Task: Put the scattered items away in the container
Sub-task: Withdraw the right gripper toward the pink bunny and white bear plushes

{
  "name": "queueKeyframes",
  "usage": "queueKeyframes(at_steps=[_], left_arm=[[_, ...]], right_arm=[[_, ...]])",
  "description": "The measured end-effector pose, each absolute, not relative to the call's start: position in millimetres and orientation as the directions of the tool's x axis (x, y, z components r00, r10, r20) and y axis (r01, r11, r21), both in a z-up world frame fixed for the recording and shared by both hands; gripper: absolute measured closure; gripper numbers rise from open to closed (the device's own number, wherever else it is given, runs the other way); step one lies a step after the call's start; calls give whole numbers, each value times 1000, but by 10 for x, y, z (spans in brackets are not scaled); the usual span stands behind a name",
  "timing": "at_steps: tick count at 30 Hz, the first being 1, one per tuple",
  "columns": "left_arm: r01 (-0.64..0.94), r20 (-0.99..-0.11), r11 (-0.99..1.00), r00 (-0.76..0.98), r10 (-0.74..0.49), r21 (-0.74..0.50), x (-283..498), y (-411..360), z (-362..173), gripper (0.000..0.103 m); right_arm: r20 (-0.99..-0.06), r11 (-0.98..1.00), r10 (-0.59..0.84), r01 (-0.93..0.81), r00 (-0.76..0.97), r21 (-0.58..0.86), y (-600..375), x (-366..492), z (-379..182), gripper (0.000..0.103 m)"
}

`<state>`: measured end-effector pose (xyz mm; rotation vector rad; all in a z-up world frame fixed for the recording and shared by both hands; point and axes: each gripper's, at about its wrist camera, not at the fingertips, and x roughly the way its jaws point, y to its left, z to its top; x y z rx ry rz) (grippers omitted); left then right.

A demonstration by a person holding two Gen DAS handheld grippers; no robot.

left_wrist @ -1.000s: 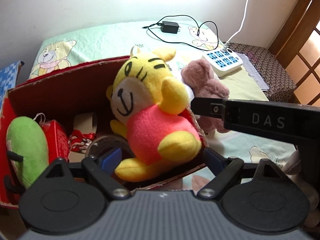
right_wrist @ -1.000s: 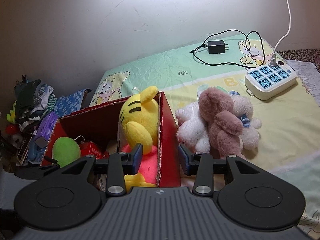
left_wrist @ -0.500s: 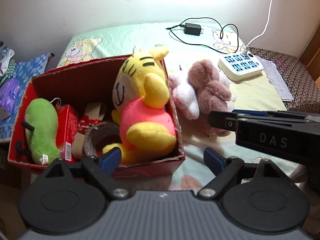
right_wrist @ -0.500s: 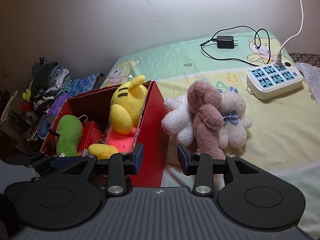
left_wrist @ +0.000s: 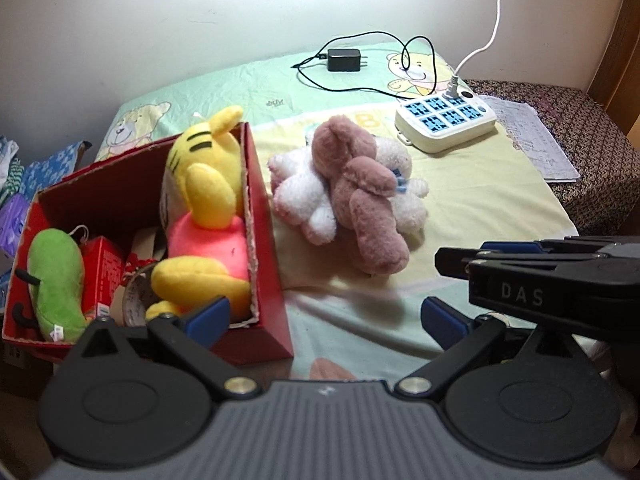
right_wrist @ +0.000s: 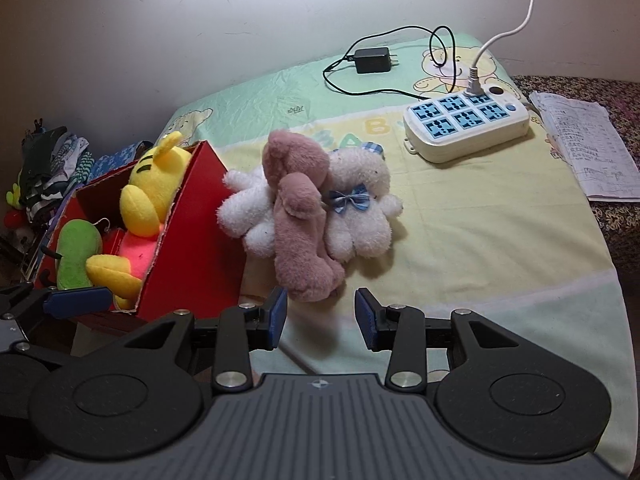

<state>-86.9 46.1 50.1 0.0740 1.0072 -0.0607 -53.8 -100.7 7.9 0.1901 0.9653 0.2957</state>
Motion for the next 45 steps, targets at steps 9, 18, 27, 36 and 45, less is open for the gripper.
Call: queueKeyframes(at_steps=[9, 18, 27, 36, 45], left_arm=[[189, -840, 981, 539, -67, 43, -823, 264, 471, 2], [331, -822, 944, 538, -185, 5, -825, 69, 384, 2], [395, -803, 915, 515, -298, -86, -831, -19, 187, 3], [242, -775, 959, 573, -266, -150, -593, 33, 110, 3], [126, -781, 985, 601, -171, -119, -335, 47, -1, 3]], right_arm=[[-809, 977, 206, -67, 550, 203, -1173, -528, 33, 61], [-817, 984, 135, 20, 560, 176, -1239, -487, 0, 60], [-812, 969, 195, 17, 550, 245, -1351, -388, -137, 60], [-782, 924, 369, -107, 502, 368, -1543, -55, -197, 60], [-717, 825, 565, -257, 409, 504, -1541, 442, -146, 61]])
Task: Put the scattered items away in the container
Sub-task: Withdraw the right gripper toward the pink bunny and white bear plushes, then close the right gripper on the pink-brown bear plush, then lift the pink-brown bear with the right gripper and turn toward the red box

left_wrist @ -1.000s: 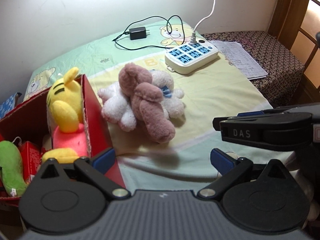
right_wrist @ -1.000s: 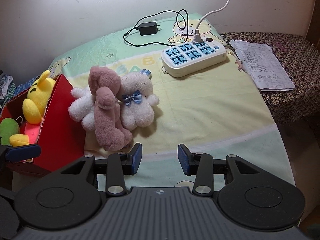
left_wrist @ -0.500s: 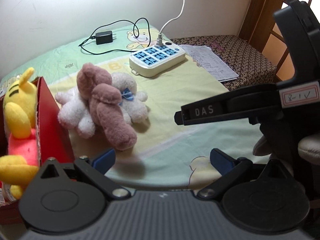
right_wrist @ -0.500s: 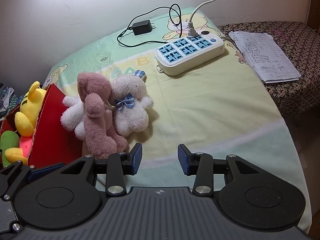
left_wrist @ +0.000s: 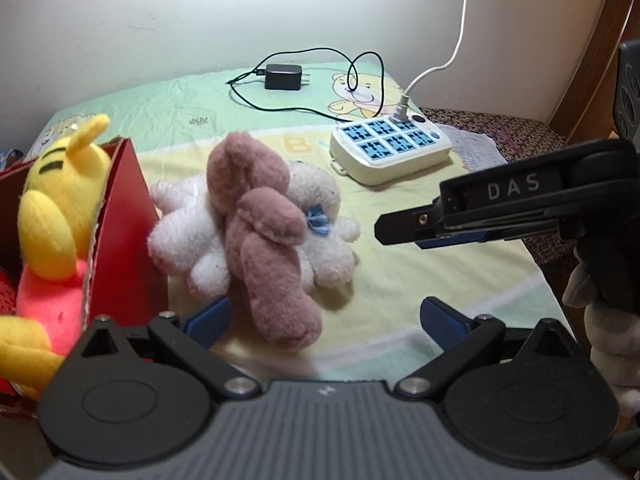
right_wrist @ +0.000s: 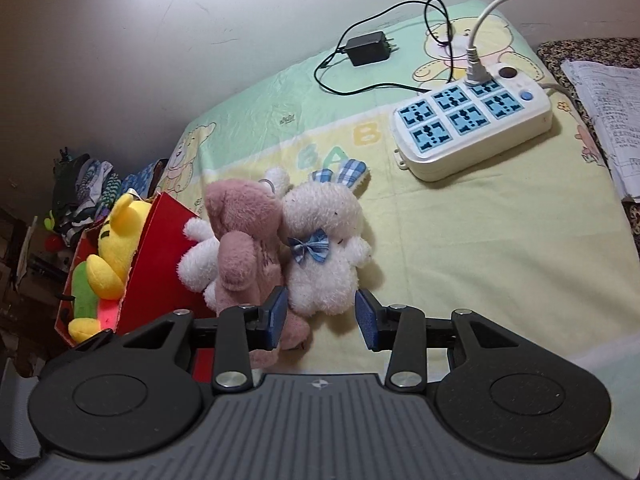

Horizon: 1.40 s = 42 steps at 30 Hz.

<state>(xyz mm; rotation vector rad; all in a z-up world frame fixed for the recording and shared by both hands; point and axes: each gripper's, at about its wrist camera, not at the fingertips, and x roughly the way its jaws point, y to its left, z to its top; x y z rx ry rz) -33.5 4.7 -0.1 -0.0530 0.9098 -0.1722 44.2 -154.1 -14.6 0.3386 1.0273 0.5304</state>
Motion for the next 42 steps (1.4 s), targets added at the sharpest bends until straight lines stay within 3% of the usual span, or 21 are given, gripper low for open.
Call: queueKeyframes(at_steps=[10, 18, 24, 32, 36, 38, 42], left_arm=[[0, -798, 991, 592, -110, -137, -133, 166, -257, 3], [-44, -812, 991, 578, -77, -126, -9, 182, -363, 6], [-25, -822, 981, 550, -148, -193, 23, 200, -413, 19], [70, -795, 960, 546, -264, -271, -50, 111, -324, 18], [117, -760, 937, 556, -337, -330, -140, 127, -221, 11], [136, -749, 928, 556, -361, -346, -146, 130, -199, 10], [139, -756, 928, 545, -363, -345, -62, 65, -261, 9]], right_arm=[[-721, 759, 635, -400, 278, 514, -1036, 835, -169, 58], [-754, 752, 624, -420, 205, 508, -769, 1019, -388, 57], [-721, 719, 674, -363, 158, 592, -906, 1065, -492, 63], [-674, 689, 718, -320, 174, 650, -1265, 961, -420, 66], [-663, 682, 727, -288, 175, 672, -1492, 901, -420, 69], [-660, 682, 729, -263, 179, 682, -1609, 877, -450, 74], [-656, 686, 728, -225, 199, 692, -1810, 821, -503, 74]])
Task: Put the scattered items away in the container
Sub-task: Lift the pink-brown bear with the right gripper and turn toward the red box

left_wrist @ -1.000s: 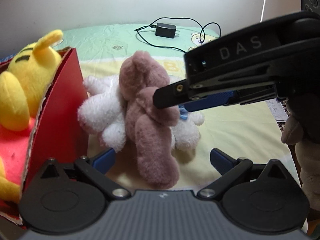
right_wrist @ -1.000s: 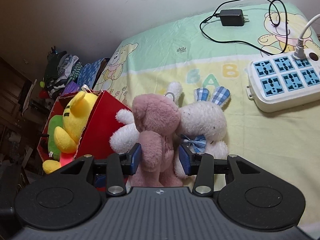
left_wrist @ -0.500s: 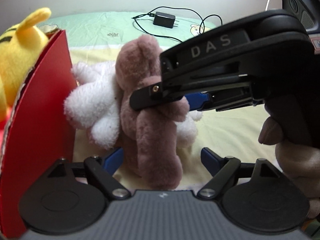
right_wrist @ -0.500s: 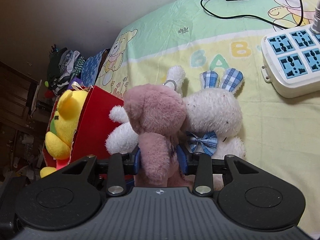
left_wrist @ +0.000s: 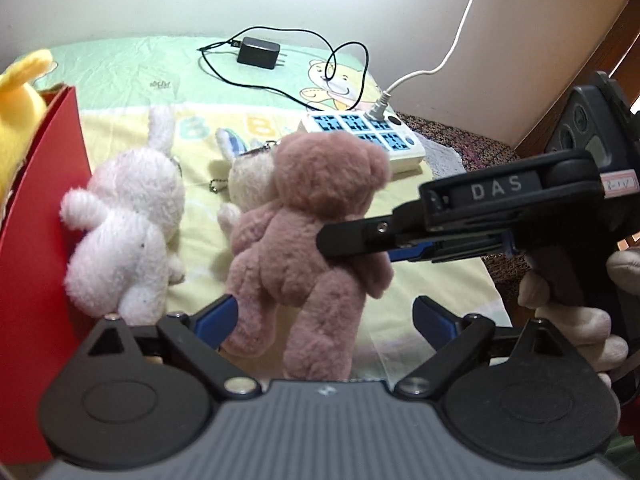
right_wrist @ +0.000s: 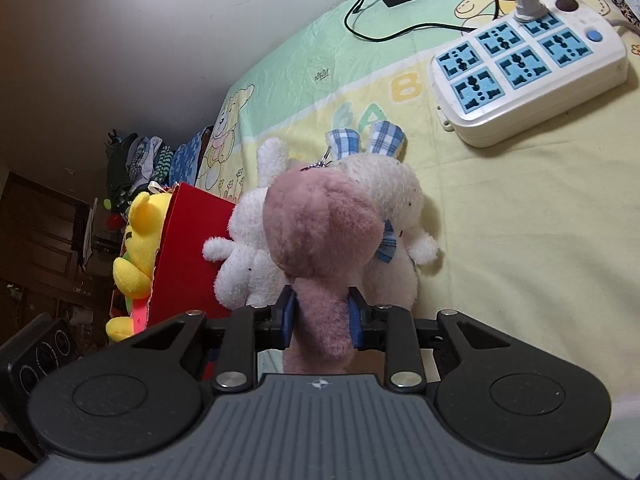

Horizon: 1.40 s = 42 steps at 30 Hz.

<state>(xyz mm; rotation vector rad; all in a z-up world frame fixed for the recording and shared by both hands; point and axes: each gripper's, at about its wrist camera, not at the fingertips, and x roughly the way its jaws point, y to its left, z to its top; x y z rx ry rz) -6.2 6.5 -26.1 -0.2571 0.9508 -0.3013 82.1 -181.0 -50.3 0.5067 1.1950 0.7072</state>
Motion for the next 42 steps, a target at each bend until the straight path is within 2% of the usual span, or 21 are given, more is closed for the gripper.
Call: queueKeyframes(at_steps=[8, 12, 13, 17, 19, 24, 26, 29, 34, 37, 42], left_arm=[[109, -761, 920, 530, -375, -377, 226, 99, -425, 8], [127, -785, 922, 490, -379, -366, 321, 55, -577, 8], [125, -790, 920, 478, -384, -372, 330, 53, -615, 8], [105, -799, 918, 462, -385, -382, 347, 54, -678, 8], [114, -792, 918, 473, -386, -379, 349, 31, -631, 9], [164, -779, 922, 494, -386, -352, 440, -116, -509, 10], [182, -788, 927, 489, -375, -328, 439, -170, -492, 10], [188, -807, 939, 481, -342, -286, 491, -238, -562, 12], [155, -817, 944, 472, -330, -292, 544, -142, -618, 24], [121, -826, 944, 459, -328, -308, 573, -60, -669, 27], [97, -820, 936, 456, -345, -340, 511, 14, -651, 29]], right_arm=[[-672, 712, 701, -183, 239, 678, -2012, 818, -660, 72], [-599, 630, 774, -156, 205, 761, -2080, 894, -793, 71], [-598, 630, 773, -149, 211, 762, -2084, 911, -819, 68], [-581, 621, 777, -143, 242, 771, -2148, 949, -837, 68], [-586, 628, 770, -140, 251, 766, -2185, 950, -843, 62], [-581, 619, 776, -119, 245, 776, -2206, 979, -914, 56], [-578, 614, 782, -126, 235, 779, -2149, 994, -934, 55], [-576, 612, 786, -150, 227, 776, -2055, 1034, -969, 48], [-546, 579, 812, -165, 205, 799, -1947, 1123, -1070, 40], [-533, 560, 827, -162, 180, 813, -1844, 1152, -1123, 39], [-541, 566, 823, -173, 172, 806, -1761, 1102, -1051, 46]])
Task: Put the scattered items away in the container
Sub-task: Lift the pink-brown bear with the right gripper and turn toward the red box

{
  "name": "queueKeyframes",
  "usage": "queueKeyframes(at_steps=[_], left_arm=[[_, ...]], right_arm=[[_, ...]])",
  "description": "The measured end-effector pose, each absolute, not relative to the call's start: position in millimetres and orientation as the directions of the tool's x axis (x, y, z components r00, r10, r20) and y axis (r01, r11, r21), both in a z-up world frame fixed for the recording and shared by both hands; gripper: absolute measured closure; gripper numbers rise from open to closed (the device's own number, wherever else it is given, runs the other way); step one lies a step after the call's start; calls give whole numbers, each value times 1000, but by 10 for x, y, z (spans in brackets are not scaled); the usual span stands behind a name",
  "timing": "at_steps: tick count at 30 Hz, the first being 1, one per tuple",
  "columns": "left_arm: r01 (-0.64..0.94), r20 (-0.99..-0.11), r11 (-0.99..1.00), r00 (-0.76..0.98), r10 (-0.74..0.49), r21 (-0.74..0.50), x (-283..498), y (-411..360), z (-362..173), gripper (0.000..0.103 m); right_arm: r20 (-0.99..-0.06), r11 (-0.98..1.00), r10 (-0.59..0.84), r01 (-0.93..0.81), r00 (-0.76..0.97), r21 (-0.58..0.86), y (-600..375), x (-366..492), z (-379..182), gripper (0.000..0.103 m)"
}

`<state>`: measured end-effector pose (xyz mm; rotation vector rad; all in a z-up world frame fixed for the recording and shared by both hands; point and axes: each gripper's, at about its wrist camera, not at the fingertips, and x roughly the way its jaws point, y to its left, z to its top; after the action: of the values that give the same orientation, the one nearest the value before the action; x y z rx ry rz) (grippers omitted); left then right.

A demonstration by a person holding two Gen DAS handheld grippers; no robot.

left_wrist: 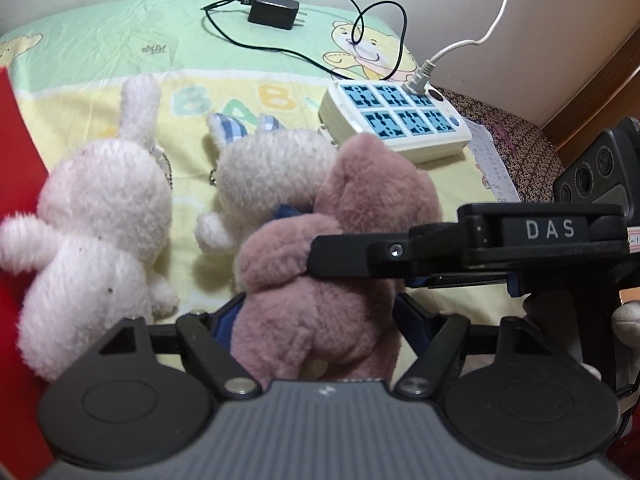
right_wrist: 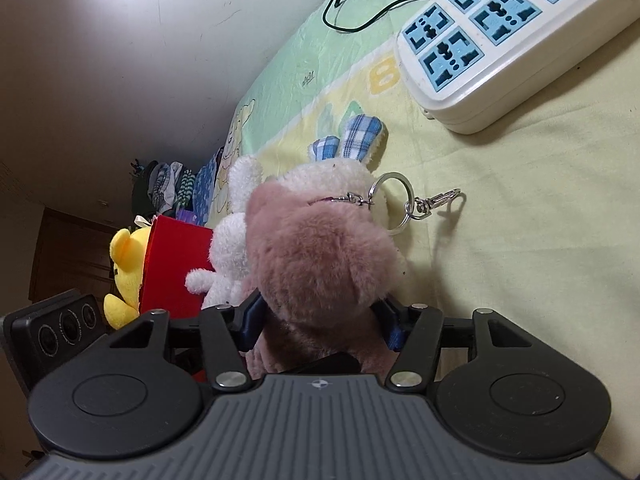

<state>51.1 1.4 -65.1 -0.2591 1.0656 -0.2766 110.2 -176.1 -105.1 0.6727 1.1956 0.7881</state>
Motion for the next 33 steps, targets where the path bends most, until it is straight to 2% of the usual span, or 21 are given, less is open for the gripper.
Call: queueKeyframes(at_steps=[6, 11, 22, 26, 33], left_arm=[[122, -804, 916, 445, -395, -382, 295, -45, -535, 33], [158, -796, 905, 434, -422, -394, 52, -153, -438, 34], [136, -817, 879, 327, -475, -456, -453, -170, -711, 33], [129, -808, 867, 319, -496, -481, -537, -97, -797, 31], [118, -792, 857, 336, -510, -502, -622, 5, -809, 31]], right_arm=[[-580, 600, 800, -153, 156, 785, -1845, 957, -931, 49], [-625, 647, 763, -179, 167, 741, -1882, 662, -775, 48], [-700, 705, 708, -156, 96, 692, -1839, 142, -926, 46], [-685, 689, 723, -145, 83, 710, -1829, 71, -974, 36], [-635, 641, 767, -84, 86, 763, -1957, -18, -1047, 36]])
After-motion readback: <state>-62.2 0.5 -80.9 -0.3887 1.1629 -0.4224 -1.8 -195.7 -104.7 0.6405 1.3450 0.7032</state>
